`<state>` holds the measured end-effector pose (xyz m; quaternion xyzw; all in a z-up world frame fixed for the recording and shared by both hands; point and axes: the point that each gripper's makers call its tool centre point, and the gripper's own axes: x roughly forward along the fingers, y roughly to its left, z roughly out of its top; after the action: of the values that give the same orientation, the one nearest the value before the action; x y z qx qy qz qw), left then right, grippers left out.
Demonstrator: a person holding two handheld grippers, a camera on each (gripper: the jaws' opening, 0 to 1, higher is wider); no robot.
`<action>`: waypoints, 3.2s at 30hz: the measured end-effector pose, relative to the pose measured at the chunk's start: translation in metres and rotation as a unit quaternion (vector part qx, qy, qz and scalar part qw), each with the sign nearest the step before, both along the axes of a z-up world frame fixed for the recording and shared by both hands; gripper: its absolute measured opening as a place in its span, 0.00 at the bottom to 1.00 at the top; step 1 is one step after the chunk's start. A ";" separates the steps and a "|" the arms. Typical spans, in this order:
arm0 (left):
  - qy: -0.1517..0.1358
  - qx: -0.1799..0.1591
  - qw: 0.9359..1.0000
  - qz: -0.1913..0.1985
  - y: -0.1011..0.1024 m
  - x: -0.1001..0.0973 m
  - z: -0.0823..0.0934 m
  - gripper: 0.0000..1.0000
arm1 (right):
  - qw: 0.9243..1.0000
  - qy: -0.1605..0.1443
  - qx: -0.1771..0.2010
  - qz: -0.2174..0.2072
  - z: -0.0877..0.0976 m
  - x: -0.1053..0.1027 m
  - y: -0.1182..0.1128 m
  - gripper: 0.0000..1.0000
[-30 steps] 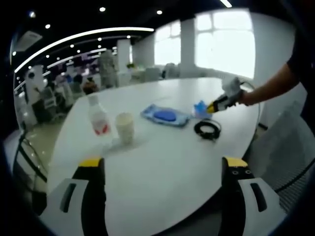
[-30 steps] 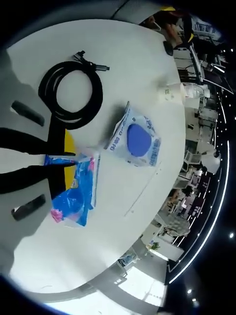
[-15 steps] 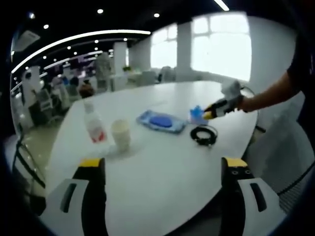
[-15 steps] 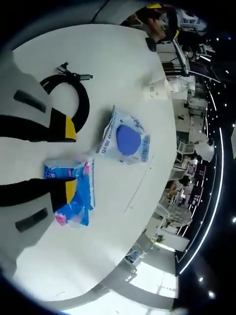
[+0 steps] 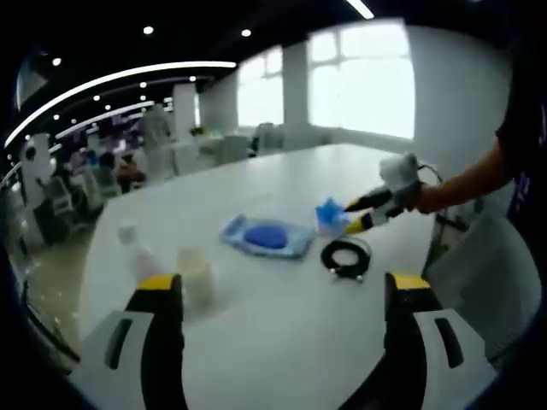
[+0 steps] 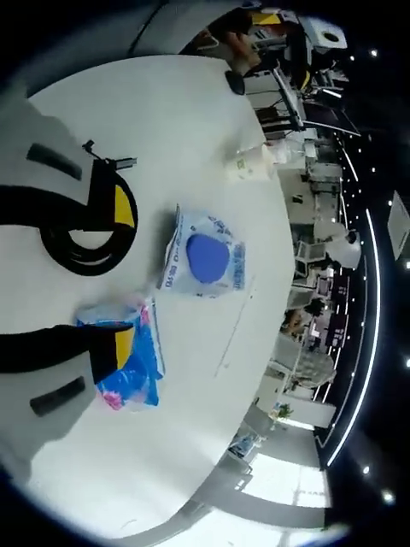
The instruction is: Arrange the tabletop items into an orderly group along one side of the table until the central work area is clear of visible clutter.
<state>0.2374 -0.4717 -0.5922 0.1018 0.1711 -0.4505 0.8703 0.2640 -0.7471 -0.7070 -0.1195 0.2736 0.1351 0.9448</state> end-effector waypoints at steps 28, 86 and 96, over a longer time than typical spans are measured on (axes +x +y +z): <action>-0.064 0.057 0.994 -0.064 -0.070 0.111 0.040 0.72 | 0.989 0.012 0.134 -0.067 0.001 0.005 0.034 0.63; 0.038 0.276 0.947 -0.161 -0.133 0.236 -0.104 0.47 | 0.939 0.028 0.271 -0.209 -0.029 0.044 0.054 0.49; 0.053 0.303 0.937 -0.165 -0.134 0.249 -0.126 0.39 | 0.927 0.031 0.300 -0.222 -0.032 0.054 0.060 0.40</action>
<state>0.4866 -0.6057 -0.7186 0.3634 0.3258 -0.5192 0.7016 0.3181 -0.6867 -0.7392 0.2376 0.2685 0.0010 0.9335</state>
